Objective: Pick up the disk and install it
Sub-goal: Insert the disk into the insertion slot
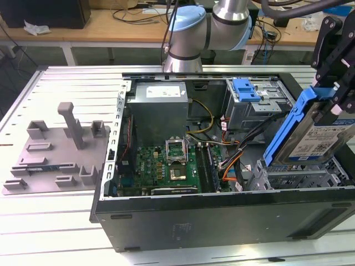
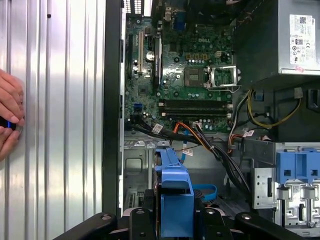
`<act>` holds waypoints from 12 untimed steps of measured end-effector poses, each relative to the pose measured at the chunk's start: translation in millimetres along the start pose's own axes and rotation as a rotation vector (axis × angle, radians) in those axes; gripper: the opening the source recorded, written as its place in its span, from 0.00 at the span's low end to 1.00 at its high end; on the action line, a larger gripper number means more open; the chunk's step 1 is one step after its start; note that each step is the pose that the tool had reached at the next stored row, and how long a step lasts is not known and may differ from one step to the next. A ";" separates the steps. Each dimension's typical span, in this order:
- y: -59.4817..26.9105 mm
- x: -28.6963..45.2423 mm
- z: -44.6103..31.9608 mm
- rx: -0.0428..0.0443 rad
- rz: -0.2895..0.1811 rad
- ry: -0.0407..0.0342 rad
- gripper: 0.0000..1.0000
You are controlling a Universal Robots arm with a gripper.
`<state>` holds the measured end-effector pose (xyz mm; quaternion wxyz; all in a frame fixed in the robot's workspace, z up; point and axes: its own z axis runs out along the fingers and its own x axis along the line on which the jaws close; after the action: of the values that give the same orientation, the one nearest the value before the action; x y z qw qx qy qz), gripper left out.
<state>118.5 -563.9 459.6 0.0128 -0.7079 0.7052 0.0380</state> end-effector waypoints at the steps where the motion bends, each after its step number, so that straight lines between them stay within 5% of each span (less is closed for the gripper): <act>1: 0.0 0.0 0.5 0.0000 0.000 0.0000 0.37; 12: -0.4 1.3 4.5 0.0000 0.000 0.0000 0.37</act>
<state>118.7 -565.0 454.9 0.0128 -0.7079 0.7052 0.0380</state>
